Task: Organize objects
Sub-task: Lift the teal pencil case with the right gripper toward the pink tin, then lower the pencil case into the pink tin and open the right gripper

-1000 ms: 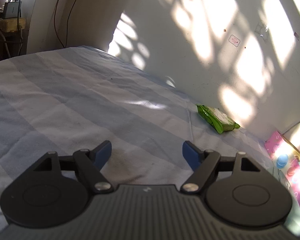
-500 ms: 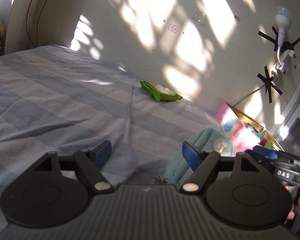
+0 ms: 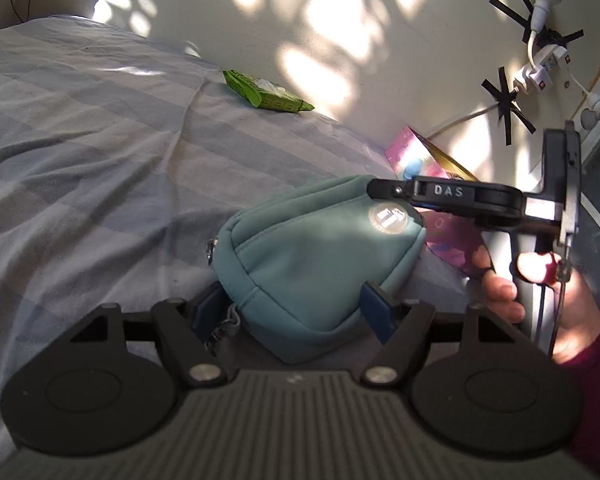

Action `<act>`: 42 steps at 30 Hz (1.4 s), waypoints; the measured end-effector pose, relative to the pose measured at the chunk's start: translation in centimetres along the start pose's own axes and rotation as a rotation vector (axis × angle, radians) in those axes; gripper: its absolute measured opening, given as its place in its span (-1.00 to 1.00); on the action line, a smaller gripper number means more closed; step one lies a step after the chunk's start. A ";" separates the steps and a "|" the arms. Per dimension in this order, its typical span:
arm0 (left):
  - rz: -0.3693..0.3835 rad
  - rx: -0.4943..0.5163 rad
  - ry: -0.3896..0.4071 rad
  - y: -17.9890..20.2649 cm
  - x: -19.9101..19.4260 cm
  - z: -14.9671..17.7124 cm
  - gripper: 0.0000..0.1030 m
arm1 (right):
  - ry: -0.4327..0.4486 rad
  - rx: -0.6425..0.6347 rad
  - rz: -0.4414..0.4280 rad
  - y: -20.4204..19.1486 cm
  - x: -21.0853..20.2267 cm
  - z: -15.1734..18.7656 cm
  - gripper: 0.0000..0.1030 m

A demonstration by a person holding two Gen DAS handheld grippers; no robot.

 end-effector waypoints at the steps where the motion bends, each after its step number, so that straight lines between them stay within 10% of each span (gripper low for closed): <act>1: -0.005 -0.015 0.005 -0.7 0.0 -0.3 0.44 | -0.003 0.002 -0.025 0.0 -1.1 0.9 0.04; 9: 0.025 0.020 -0.035 -1.9 0.1 -1.4 0.45 | 0.061 0.120 -0.204 0.9 -9.9 8.8 0.04; 16: -0.050 0.128 -0.011 -0.1 0.6 -0.8 0.46 | 0.065 0.246 -0.245 1.7 -7.6 9.8 0.18; 22: 0.055 0.137 0.062 3.0 -1.2 -3.5 0.31 | 0.202 0.178 -0.194 1.9 -10.8 8.6 0.09; 31: 0.204 0.327 0.150 17.8 4.8 -8.7 0.32 | 0.461 0.184 0.045 11.8 -19.7 3.5 0.08; 42: 0.198 0.341 0.068 26.7 18.2 -11.7 0.33 | 0.366 0.320 0.201 27.4 -16.9 -1.3 0.10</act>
Point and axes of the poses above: each gripper's, at about its wrist camera, not at the fingertips, and x roughly the way its jaws point, y to its right, z to its underside, the point moved 5 cm from there along x, roughly the way its jaws point, and after that the axes turned 3 degrees about -z, right-handed, at the moved point
